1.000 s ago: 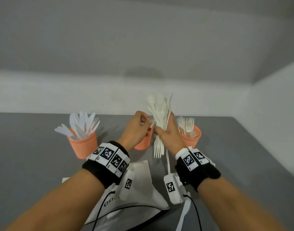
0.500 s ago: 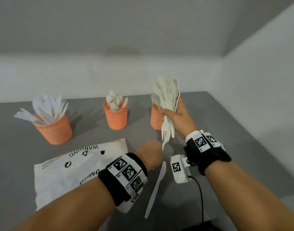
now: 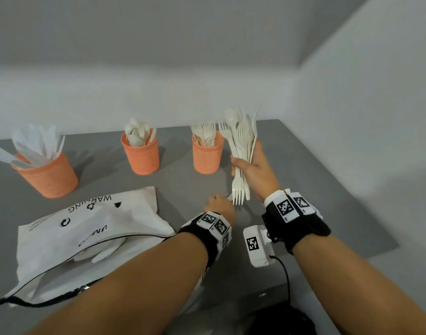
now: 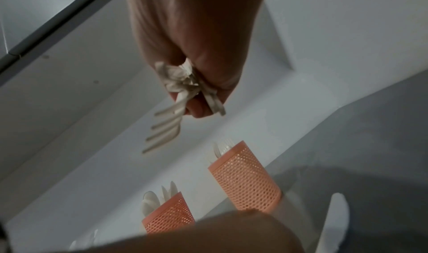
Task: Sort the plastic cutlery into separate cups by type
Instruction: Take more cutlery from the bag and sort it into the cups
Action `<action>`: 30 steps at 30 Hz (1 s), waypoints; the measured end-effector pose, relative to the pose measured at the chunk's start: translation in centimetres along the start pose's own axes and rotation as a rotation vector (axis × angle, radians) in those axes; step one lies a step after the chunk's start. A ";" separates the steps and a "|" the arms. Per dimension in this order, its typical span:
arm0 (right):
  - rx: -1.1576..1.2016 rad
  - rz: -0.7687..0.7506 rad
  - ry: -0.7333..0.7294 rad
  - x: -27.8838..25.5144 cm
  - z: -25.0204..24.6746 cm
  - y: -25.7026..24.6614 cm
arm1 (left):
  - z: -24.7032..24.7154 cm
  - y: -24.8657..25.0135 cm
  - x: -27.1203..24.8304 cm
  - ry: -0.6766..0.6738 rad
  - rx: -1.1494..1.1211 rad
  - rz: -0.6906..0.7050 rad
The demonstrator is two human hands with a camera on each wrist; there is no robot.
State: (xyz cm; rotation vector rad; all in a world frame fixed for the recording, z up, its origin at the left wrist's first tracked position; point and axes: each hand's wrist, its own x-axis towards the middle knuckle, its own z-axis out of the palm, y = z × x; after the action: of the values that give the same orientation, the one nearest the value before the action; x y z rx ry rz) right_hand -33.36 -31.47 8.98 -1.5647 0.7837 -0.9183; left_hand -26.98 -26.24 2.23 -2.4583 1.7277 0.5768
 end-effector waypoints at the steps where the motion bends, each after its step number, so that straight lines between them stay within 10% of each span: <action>1: 0.004 0.000 0.002 -0.3 -0.4 0.0 | 0.4 0.6 0.2 0.023 -0.031 -0.010; 8: 0.028 0.028 0.025 -1.4 -2.0 0.2 | 0.2 1.3 0.3 -0.091 -0.149 -0.005; 17: 0.088 0.038 -0.001 -0.8 -0.6 0.9 | -1.2 -4.0 -6.4 0.151 -0.370 -0.081; 30: 0.075 0.074 -0.115 -0.6 2.8 0.5 | 2.7 -4.6 -7.7 -0.086 -0.141 -0.155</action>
State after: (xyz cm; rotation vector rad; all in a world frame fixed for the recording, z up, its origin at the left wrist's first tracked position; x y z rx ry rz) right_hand -31.15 -29.70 8.13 -1.4990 0.7137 -0.7882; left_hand -25.71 -17.01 1.71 -2.5891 1.4975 0.7993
